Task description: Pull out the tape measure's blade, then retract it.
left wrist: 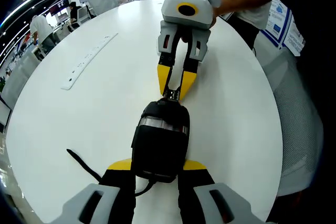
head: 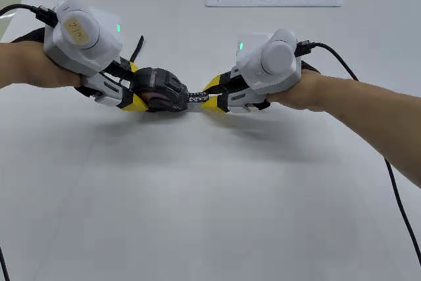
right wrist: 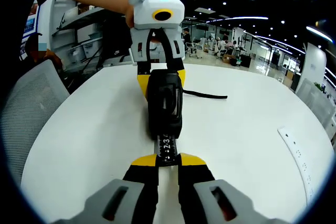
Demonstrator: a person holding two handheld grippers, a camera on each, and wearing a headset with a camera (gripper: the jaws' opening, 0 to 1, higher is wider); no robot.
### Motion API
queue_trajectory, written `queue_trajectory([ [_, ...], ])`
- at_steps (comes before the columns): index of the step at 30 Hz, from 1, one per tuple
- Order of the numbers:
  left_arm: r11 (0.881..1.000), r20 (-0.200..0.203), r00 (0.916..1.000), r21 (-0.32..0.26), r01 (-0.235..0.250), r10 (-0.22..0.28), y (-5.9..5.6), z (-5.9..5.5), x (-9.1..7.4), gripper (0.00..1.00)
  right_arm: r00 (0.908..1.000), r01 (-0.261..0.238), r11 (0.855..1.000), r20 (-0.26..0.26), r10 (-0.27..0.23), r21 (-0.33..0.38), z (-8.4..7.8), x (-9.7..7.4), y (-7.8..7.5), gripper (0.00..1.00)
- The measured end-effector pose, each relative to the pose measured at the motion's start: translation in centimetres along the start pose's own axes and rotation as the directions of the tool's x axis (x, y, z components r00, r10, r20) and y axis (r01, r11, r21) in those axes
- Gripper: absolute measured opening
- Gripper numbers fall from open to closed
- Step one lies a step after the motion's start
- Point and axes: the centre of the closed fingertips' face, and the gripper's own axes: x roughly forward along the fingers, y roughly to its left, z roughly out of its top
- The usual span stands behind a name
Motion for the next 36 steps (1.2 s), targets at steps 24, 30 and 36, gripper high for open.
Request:
queue_trajectory([
  [24, 1.000, -0.005, 1.0000, -0.014, -0.001, 0.001, -0.2, 0.1, -0.1, 0.28, 0.9996, -0.002, 1.000, -0.027, 0.001, -0.008, -2.0, -3.0, -0.1, 0.12],
  [30, 1.000, -0.005, 1.0000, -0.017, -0.002, 0.002, -0.1, 0.2, 0.0, 0.28, 0.9994, -0.003, 1.000, -0.033, 0.003, -0.007, -2.5, -4.1, -0.3, 0.12],
  [36, 1.000, -0.006, 1.0000, -0.018, -0.003, 0.003, 0.0, 0.2, 0.0, 0.28, 0.9996, -0.006, 1.000, -0.028, 0.007, 0.018, -3.0, -4.9, -0.4, 0.12],
])
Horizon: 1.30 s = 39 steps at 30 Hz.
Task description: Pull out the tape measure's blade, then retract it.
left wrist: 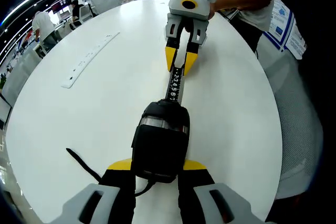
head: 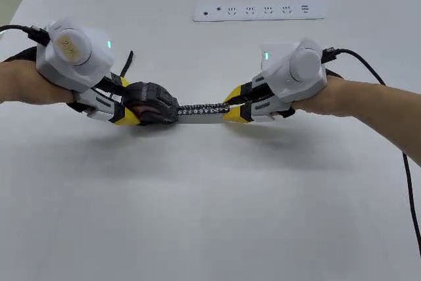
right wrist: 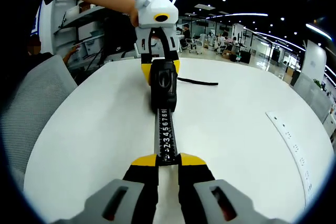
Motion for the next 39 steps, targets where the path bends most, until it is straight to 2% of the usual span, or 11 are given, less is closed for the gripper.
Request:
queue_trajectory([
  [39, 1.000, -0.005, 1.0000, -0.003, -0.002, 0.002, -0.2, 0.0, 0.0, 0.28, 0.9980, 0.015, 1.000, -0.062, -0.015, -0.001, -3.9, -5.6, -0.3, 0.12],
])
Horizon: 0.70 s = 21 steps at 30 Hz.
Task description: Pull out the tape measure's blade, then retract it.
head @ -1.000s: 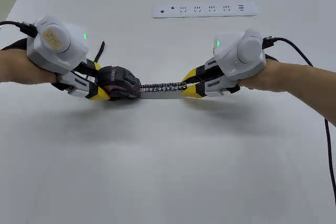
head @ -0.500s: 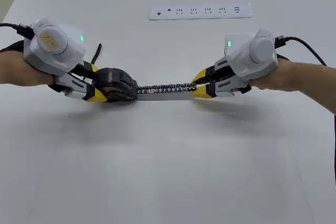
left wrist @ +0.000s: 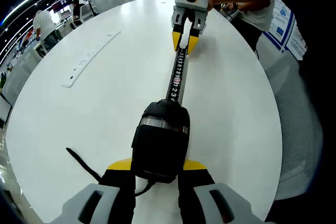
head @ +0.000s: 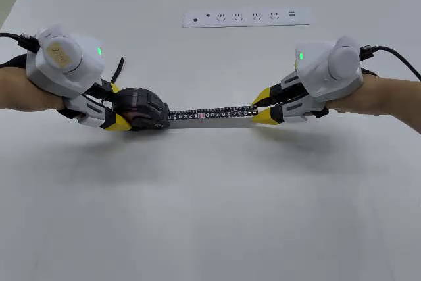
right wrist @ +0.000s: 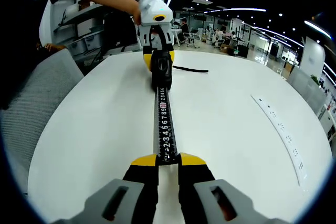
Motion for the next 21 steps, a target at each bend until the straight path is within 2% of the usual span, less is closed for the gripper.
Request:
queue_trajectory([
  [9, 1.000, -0.002, 1.0000, 0.000, 0.001, -0.001, 0.0, 0.0, 0.0, 0.28, 0.9999, 0.003, 1.000, -0.010, -0.003, -0.004, -0.6, -0.7, -0.1, 0.12],
  [21, 1.000, -0.005, 1.0000, -0.001, 0.000, 0.000, 0.0, -0.1, 0.0, 0.28, 0.9990, 0.017, 1.000, -0.040, -0.017, 0.003, -2.5, -2.9, -0.2, 0.12],
])
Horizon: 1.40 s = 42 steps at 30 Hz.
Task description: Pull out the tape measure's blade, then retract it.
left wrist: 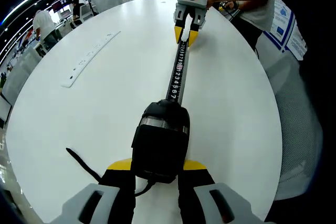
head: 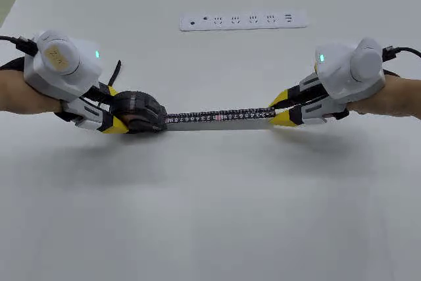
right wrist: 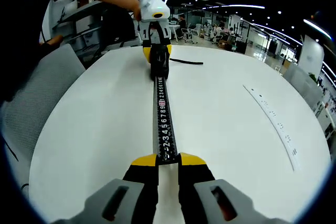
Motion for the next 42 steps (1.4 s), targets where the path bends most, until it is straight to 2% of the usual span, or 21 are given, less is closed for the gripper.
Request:
queue_trajectory([
  [27, 1.000, -0.006, 1.0000, -0.001, 0.000, 0.000, -0.1, 0.1, 0.0, 0.28, 0.9980, 0.034, 0.999, -0.053, -0.033, 0.004, -2.7, -2.7, -0.4, 0.12],
  [42, 1.000, -0.025, 0.9997, -0.021, -0.008, 0.008, 0.0, 0.5, 0.2, 0.29, 0.9933, 0.058, 0.998, -0.099, -0.060, -0.027, -3.3, -2.5, -0.7, 0.13],
])
